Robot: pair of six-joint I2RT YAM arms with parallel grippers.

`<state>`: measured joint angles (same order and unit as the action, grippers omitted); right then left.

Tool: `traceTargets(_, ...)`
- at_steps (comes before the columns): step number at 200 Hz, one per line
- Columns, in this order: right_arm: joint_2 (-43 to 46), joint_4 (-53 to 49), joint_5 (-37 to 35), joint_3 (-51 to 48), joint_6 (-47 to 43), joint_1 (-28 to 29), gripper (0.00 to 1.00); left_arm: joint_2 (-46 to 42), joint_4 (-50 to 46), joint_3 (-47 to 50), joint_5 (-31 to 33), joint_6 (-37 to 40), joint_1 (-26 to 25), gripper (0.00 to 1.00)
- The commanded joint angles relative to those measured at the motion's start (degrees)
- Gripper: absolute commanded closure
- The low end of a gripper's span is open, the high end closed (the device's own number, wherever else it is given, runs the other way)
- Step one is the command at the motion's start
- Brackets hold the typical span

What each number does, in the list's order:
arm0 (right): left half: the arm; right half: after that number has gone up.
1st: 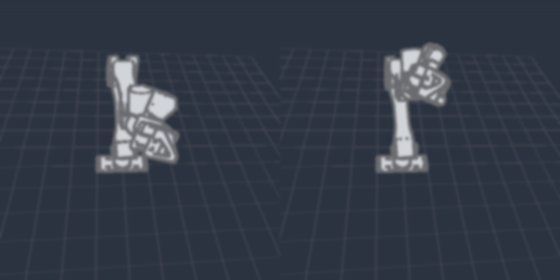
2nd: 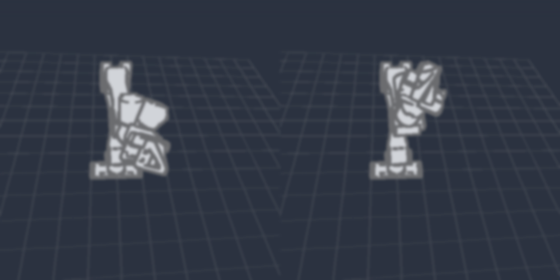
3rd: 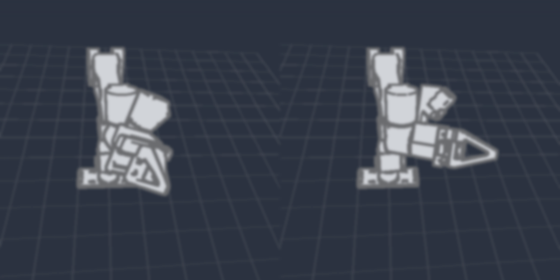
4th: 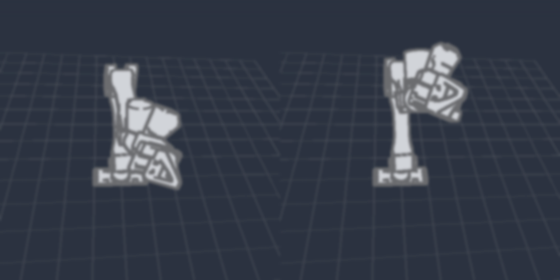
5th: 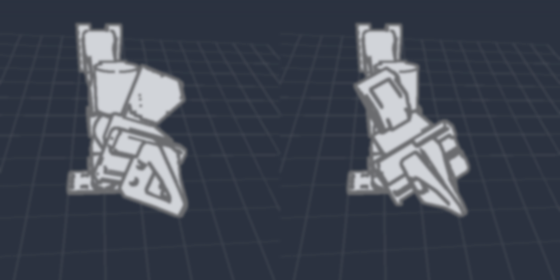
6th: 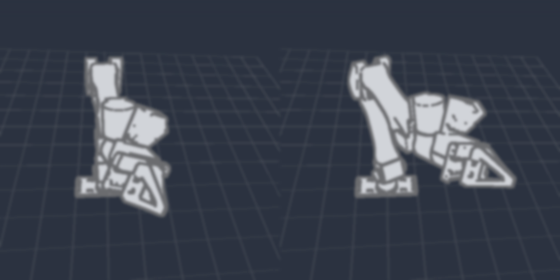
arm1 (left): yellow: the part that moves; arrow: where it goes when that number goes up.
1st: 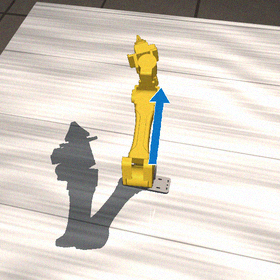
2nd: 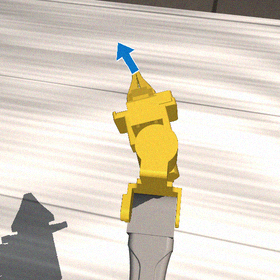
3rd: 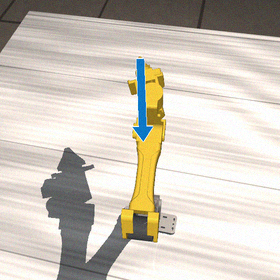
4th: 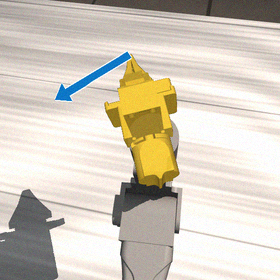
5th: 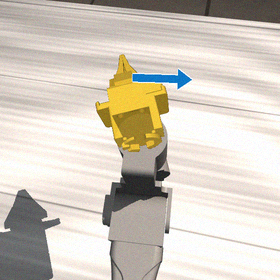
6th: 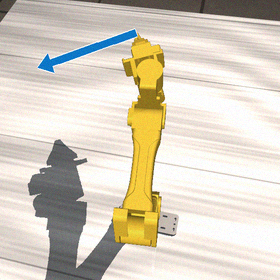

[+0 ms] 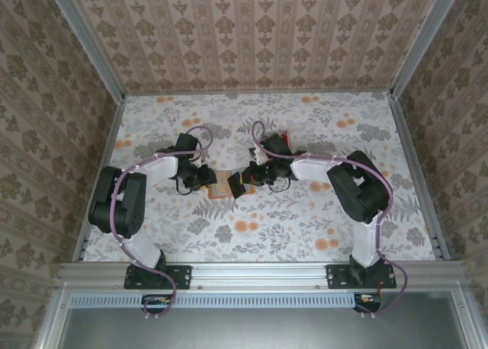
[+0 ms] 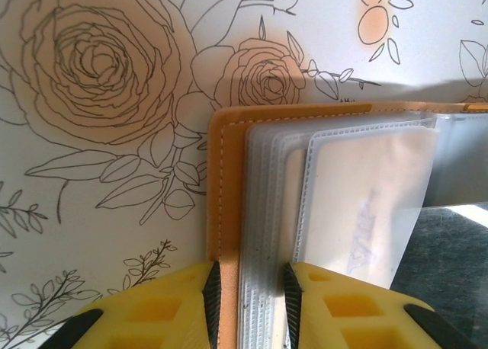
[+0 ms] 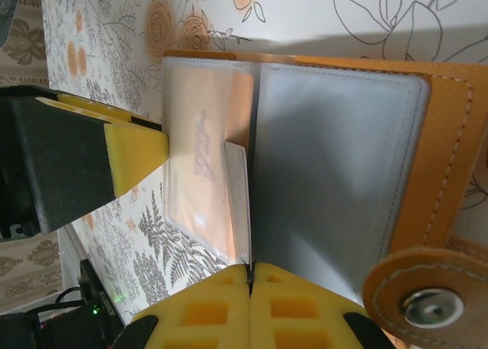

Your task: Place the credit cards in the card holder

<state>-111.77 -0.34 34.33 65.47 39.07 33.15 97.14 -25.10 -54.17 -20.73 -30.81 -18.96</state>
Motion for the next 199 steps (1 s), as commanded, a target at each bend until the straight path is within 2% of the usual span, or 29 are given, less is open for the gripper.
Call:
traceTargets(1,-1.2,0.9,-0.7,0.1,1.1,-0.2,1.0,1.3,-0.6,1.6,0.8,0.6,0.5,0.71)
traceTargets(87,-5.0,7.6,-2.5,0.4,3.7,-0.5,1.0,1.9,0.6,2.8,0.4,0.2,0.6,0.73)
traceTargets(157,-4.7,8.0,-6.6,0.5,3.2,-0.5,1.0,2.1,0.8,2.9,0.3,0.0,0.6,0.76)
traceTargets(199,-5.4,7.4,-8.1,2.2,3.3,1.5,1.0,2.2,0.9,3.1,0.2,0.0,0.5,0.77)
